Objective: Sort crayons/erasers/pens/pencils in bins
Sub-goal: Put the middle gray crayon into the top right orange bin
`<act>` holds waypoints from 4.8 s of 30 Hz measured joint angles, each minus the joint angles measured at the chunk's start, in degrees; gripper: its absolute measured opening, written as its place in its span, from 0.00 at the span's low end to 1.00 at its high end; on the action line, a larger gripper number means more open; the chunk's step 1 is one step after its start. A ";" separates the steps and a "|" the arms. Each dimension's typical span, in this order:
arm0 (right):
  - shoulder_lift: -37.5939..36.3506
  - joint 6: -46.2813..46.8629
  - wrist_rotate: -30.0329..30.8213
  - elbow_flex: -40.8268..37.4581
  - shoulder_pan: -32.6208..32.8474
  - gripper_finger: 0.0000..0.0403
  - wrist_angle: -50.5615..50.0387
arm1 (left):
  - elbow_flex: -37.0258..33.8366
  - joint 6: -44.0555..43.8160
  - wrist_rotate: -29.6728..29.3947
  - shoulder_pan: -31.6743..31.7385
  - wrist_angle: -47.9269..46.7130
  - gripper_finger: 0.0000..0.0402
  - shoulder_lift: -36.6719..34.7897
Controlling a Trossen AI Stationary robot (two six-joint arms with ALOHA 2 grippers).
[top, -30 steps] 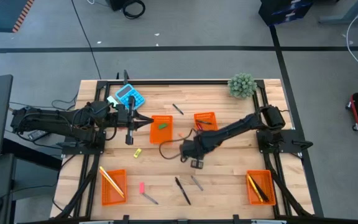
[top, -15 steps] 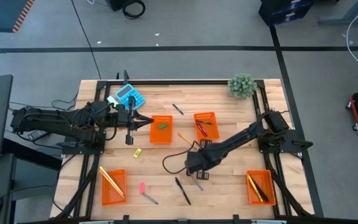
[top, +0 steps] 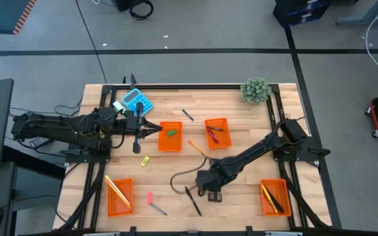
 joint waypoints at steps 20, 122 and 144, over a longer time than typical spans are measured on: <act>0.00 22.36 1.31 0.00 6.60 0.36 13.84 | -0.02 -6.00 0.94 -6.92 1.90 0.06 0.02; 2.95 15.48 19.32 -4.55 12.52 0.08 5.84 | -0.02 -4.56 0.87 -9.76 -6.30 0.04 0.02; -10.52 17.92 25.01 -4.81 5.81 0.07 -13.92 | -0.02 -4.53 0.87 -9.75 -6.51 0.04 0.02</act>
